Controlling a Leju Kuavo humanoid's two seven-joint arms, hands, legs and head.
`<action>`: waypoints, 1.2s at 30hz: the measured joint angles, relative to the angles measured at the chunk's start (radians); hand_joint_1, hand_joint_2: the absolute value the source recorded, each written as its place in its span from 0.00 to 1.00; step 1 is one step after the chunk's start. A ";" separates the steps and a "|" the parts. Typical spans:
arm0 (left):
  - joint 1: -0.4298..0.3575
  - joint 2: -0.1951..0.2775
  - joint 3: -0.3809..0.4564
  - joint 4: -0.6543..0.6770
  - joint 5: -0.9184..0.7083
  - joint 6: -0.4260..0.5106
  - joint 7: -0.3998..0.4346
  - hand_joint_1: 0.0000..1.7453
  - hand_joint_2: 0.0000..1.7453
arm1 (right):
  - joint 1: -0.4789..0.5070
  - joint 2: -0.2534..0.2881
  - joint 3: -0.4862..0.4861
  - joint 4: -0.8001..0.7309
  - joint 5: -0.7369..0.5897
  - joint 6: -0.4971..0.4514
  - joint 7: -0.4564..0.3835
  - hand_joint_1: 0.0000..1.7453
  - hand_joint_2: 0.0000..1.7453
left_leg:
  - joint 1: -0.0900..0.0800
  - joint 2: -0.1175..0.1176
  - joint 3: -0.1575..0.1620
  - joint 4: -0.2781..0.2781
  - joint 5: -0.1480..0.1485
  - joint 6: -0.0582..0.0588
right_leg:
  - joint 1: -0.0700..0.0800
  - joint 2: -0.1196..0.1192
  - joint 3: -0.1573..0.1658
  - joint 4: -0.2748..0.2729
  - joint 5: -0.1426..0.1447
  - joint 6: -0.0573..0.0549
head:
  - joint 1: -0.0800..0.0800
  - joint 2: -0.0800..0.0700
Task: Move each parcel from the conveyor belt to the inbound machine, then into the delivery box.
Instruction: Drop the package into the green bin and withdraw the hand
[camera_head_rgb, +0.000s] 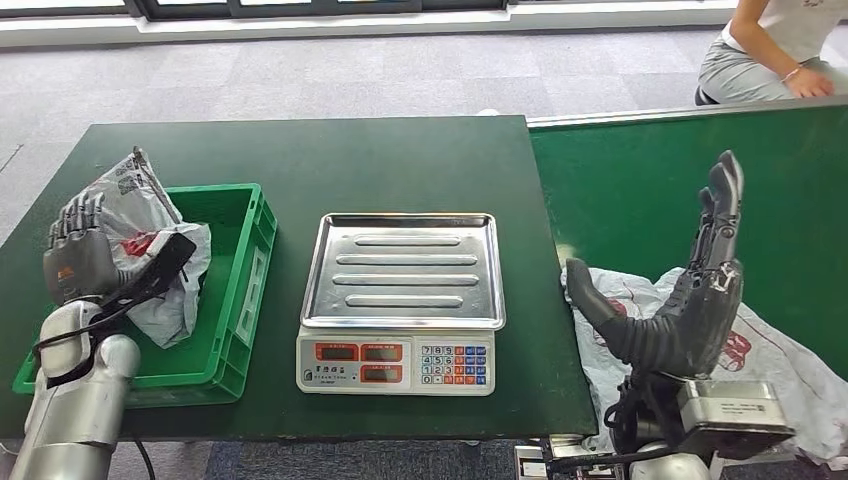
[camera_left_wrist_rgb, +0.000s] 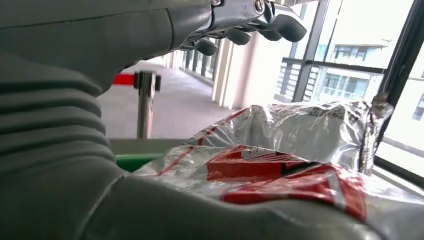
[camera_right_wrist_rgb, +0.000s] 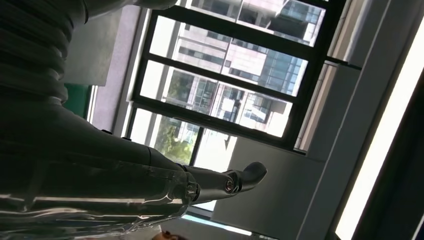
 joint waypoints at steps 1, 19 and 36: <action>0.006 -0.006 0.015 -0.029 0.071 -0.005 -0.022 0.00 0.00 | -0.003 0.001 0.000 0.003 0.034 -0.018 0.021 0.00 1.00 | 0.000 0.000 0.000 0.000 0.000 0.000 | 0.000 0.000 0.000 0.000 0.000 0.000 | 0.000 0.000; 0.240 -0.117 0.072 -0.473 0.572 -0.062 -0.213 0.00 0.00 | -0.030 -0.022 -0.038 0.113 0.461 -0.093 0.272 0.00 0.00 | -0.001 0.001 0.000 0.000 -0.001 0.001 | -0.001 0.001 0.000 0.000 -0.001 0.001 | 0.000 0.000; 0.569 -0.197 -0.006 -0.763 0.868 -0.086 -0.283 0.00 0.00 | -0.093 -0.445 -0.111 0.440 0.444 0.406 0.408 0.00 1.00 | -0.005 -0.001 -0.001 0.003 -0.007 0.011 | -0.003 -0.003 0.003 -0.003 -0.004 0.009 | 0.000 0.000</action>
